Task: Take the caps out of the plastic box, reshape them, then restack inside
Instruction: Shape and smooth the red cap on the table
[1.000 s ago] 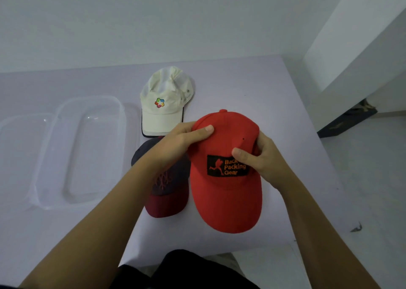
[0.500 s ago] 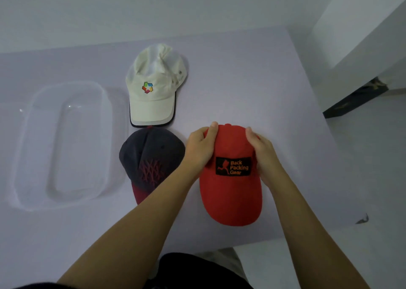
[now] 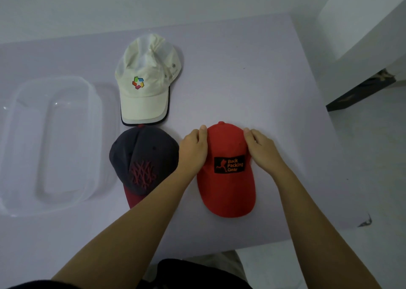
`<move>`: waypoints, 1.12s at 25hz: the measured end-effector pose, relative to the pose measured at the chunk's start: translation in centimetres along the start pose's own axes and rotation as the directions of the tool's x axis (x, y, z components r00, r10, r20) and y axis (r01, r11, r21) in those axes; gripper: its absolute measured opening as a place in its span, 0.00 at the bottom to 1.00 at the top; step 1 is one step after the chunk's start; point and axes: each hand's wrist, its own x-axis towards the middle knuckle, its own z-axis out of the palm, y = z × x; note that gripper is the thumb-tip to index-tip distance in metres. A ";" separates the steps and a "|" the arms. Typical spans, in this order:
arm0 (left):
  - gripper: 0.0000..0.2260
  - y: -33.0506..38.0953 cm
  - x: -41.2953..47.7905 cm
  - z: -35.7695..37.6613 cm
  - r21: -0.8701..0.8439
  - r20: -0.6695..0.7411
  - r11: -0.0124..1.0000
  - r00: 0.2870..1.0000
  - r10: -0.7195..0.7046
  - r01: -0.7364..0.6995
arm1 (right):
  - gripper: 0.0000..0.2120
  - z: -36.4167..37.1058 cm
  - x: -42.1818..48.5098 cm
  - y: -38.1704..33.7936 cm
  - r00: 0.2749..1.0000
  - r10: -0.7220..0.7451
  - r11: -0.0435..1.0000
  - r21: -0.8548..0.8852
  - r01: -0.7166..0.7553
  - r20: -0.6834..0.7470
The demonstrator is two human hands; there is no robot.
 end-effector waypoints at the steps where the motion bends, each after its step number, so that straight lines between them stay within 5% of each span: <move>1: 0.22 0.0 -0.3 0.3 0.002 -0.038 1.000 0.999 -0.005 0.005 | 0.24 0.0 0.0 0.1 0.998 0.037 0.998 0.050 -0.039 0.057; 6: 0.20 0.8 -1.0 2.5 -0.132 -0.177 0.985 0.975 -0.134 0.112 | 0.23 1.4 0.6 -0.3 0.997 0.076 0.987 0.143 -0.076 0.008; 11: 0.21 0.3 0.2 2.3 0.070 -0.274 0.996 0.961 -0.040 0.061 | 0.22 1.1 1.7 -0.8 0.993 -0.046 0.994 -0.105 0.035 -0.105; 15: 0.20 0.8 0.6 2.0 0.138 -0.293 0.989 0.956 -0.002 0.045 | 0.21 0.6 2.7 -0.8 0.976 -0.067 0.994 -0.093 0.048 -0.207; 20: 0.22 1.5 2.2 0.5 0.061 0.083 0.989 0.986 -0.142 0.137 | 0.25 -0.1 3.1 -0.2 0.994 -0.106 0.994 0.011 0.106 -0.029; 24: 0.22 2.3 3.7 -0.6 -0.077 0.438 0.956 0.871 -0.222 0.282 | 0.23 -0.8 3.1 -0.5 0.953 0.018 0.983 0.171 -0.073 0.301; 28: 0.13 1.3 4.7 -1.5 -0.238 0.579 0.931 0.810 -0.094 0.278 | 0.23 -1.3 3.2 -0.8 0.919 0.043 0.971 0.199 -0.130 0.391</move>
